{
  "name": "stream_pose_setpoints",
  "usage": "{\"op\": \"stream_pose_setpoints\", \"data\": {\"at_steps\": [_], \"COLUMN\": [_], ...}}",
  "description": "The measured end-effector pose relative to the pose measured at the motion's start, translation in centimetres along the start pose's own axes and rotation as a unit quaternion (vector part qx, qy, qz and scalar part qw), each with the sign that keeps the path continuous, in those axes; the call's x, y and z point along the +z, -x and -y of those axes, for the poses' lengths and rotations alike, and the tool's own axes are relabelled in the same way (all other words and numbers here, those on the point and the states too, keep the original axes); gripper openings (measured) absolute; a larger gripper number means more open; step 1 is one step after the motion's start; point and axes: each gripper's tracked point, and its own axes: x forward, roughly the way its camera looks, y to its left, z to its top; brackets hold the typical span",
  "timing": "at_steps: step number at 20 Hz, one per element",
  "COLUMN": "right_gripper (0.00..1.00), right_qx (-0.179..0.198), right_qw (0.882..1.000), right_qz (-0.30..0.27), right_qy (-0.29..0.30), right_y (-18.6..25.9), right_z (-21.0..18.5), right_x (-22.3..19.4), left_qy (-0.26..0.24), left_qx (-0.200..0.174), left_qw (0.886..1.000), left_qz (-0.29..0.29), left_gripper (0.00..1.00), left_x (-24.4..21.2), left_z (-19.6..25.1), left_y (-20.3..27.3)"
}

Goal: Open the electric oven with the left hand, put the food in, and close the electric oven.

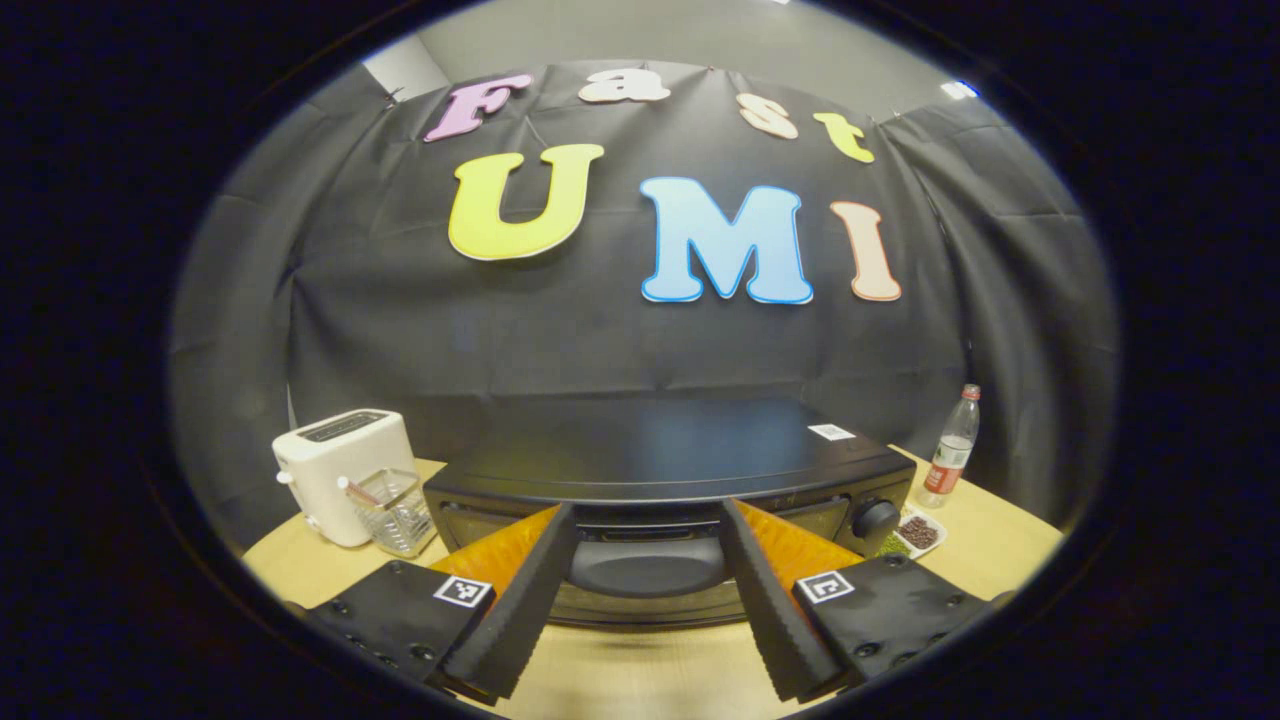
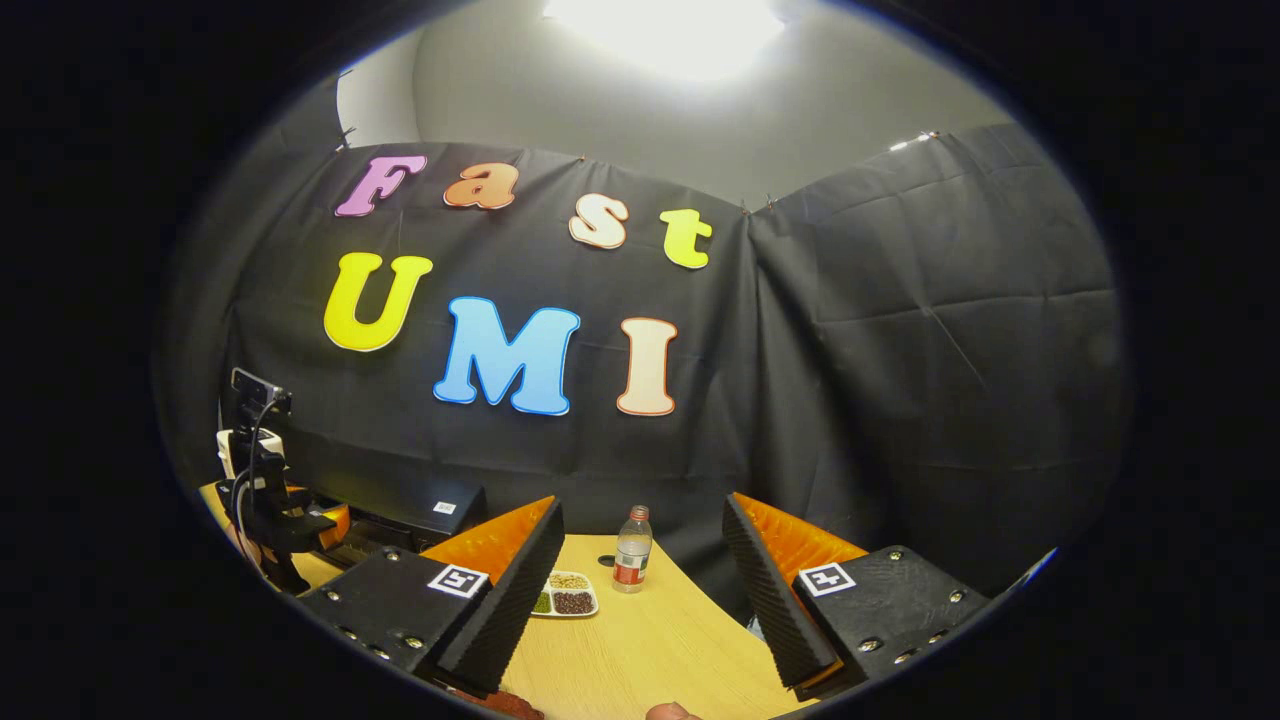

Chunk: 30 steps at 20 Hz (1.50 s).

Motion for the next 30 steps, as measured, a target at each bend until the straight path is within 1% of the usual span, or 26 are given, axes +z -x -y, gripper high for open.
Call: {"op": "stream_pose_setpoints", "data": {"at_steps": [1,2,3,4,5,6,7,12,14,15,17,19,20,22,26,27,30], "right_gripper": [0.97,0.97,0.97,0.97,0.97,0.97,0.97,0.97,0.97,0.97,0.97,0.97,0.97,0.97,0.97,0.97,0.97], "right_qx": [0.002,0.004,0.006,0.008,0.01,0.013,0.016,0.027,0.03,0.031,0.033,0.035,0.036,0.039,0.042,0.044,0.049], "right_qw": [1.0,1.0,1.0,1.0,1.0,1.0,1.0,1.0,1.0,1.0,0.999,0.999,0.999,0.999,0.999,0.999,0.999], "right_qz": [-0.001,-0.002,-0.001,0.001,0.002,0.002,0.001,-0.001,0.003,0.004,0.007,0.006,0.005,0.0,0.0,-0.001,-0.005], "right_qy": [-0.003,-0.004,-0.005,-0.005,-0.004,-0.004,-0.004,-0.001,0.0,0.001,0.001,0.001,0.001,0.001,-0.001,-0.001,0.002], "right_y": [-0.1,-0.1,-0.2,-0.2,-0.2,0.0,0.1,0.6,0.7,0.8,0.9,0.9,1.0,1.1,1.2,1.2,1.3], "right_z": [0.0,0.1,0.1,0.2,0.2,0.2,0.1,0.2,0.4,0.4,0.6,0.6,0.7,0.7,0.8,0.7,0.7], "right_x": [-0.1,0.0,0.0,0.0,0.1,0.0,0.0,-0.2,0.1,0.2,0.4,0.3,0.1,-0.2,-0.2,-0.2,-0.6], "left_qy": [0.0,0.001,0.001,0.001,-0.001,-0.001,0.0,0.0,0.002,0.004,0.007,0.007,0.006,0.006,0.008,0.01,0.016], "left_qx": [0.003,0.005,0.007,0.009,0.009,0.01,0.011,0.018,0.021,0.022,0.024,0.025,0.026,0.028,0.028,0.028,0.028], "left_qw": [1.0,1.0,1.0,1.0,1.0,1.0,1.0,1.0,1.0,1.0,0.999,0.999,0.999,0.999,0.998,0.998,0.998], "left_qz": [-0.003,-0.005,-0.006,-0.007,-0.008,-0.009,-0.011,-0.016,-0.02,-0.021,-0.024,-0.028,-0.03,-0.036,-0.049,-0.053,-0.062], "left_gripper": [0.95,0.95,0.97,0.95,0.98,0.95,0.95,0.95,0.97,0.95,0.98,0.98,0.92,0.98,0.98,0.95,0.95], "left_x": [-0.1,-0.3,-0.4,-0.5,-0.6,-0.8,-0.9,-1.8,-2.3,-2.6,-3.1,-3.5,-3.8,-4.3,-5.7,-6.2,-7.3], "left_z": [0.0,0.1,0.1,0.0,0.2,0.2,0.2,0.3,0.3,0.4,0.4,0.5,0.5,0.5,0.7,0.7,0.7], "left_y": [0.2,0.5,0.8,1.1,1.3,1.6,1.9,3.6,4.3,4.5,5.2,5.7,5.9,6.3,7.4,7.7,8.4]}}
